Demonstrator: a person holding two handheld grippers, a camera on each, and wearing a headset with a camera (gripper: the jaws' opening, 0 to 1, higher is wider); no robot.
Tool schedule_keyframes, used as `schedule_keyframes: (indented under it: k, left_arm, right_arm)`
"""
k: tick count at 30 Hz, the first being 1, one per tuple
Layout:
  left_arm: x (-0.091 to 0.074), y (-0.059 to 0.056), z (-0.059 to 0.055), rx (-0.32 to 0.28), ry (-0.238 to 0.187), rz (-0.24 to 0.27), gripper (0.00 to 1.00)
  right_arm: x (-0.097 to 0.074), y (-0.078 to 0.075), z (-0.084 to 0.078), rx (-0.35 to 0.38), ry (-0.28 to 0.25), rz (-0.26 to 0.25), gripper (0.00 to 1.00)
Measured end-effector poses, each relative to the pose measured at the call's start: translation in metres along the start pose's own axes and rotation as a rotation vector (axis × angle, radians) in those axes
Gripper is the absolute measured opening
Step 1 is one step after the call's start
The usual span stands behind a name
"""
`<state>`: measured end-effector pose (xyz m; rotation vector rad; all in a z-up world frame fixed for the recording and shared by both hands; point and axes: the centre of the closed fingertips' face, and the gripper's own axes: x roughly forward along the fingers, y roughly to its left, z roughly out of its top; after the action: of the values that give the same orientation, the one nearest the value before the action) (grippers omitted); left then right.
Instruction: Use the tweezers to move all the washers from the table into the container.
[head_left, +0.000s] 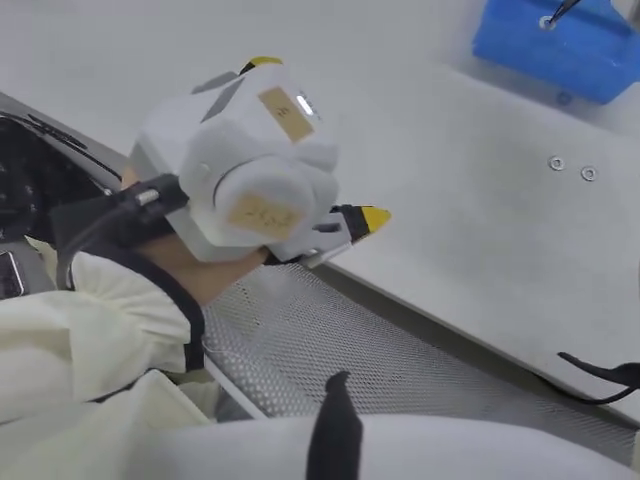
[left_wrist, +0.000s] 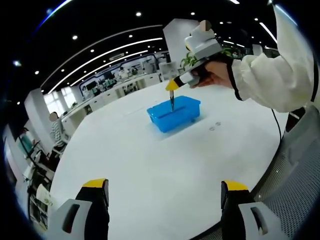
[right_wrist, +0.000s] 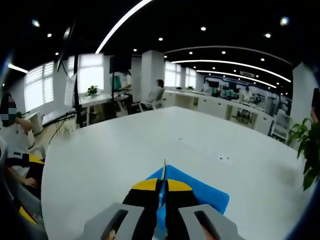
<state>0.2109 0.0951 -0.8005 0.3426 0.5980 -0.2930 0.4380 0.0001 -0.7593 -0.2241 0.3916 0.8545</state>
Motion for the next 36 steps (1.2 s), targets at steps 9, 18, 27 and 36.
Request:
schedule_keyframes:
  k: [9,18,27,36]
  left_arm:
    - [0.002,-0.001,-0.001,0.002,0.009,-0.008,0.95]
    - [0.004,0.000,-0.003,0.003,0.019,-0.009,0.95]
    - [0.005,0.001,-0.005,0.001,0.022,-0.008,0.95]
    - [0.005,0.001,-0.006,0.002,0.028,-0.009,0.94]
  right_arm:
    - [0.013,-0.004,-0.010,0.003,0.020,0.000,0.00]
    - [0.025,-0.004,-0.021,0.013,0.044,0.006,0.00]
    - [0.028,-0.002,-0.032,0.018,0.061,0.000,0.00]
    - [0.031,-0.003,-0.036,0.030,0.061,0.000,0.00]
